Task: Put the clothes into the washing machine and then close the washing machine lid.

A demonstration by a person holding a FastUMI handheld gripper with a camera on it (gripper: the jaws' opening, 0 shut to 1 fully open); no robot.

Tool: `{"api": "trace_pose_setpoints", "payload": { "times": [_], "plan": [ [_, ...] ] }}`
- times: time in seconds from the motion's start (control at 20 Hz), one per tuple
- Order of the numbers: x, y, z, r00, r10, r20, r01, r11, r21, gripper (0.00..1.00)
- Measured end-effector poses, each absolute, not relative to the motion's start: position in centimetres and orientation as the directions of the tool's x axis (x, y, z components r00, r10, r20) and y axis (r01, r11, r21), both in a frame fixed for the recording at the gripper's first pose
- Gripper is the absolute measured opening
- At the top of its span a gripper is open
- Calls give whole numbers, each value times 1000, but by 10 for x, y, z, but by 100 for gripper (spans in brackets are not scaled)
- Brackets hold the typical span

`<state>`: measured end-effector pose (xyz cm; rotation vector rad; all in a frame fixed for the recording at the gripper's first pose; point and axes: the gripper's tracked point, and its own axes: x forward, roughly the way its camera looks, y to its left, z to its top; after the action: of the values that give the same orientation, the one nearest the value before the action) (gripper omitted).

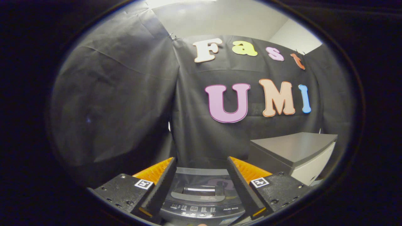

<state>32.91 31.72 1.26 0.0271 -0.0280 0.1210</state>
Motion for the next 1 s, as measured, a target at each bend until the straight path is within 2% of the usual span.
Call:
{"api": "trace_pose_setpoints", "payload": {
  "times": [0.5, 1.0],
  "plan": [
    [260, 266, 52, 993, 51, 110, -55, 998, 32, 97],
    [200, 212, 32, 995, -25, 99, 14, 994, 112, 97]
  ]
}}
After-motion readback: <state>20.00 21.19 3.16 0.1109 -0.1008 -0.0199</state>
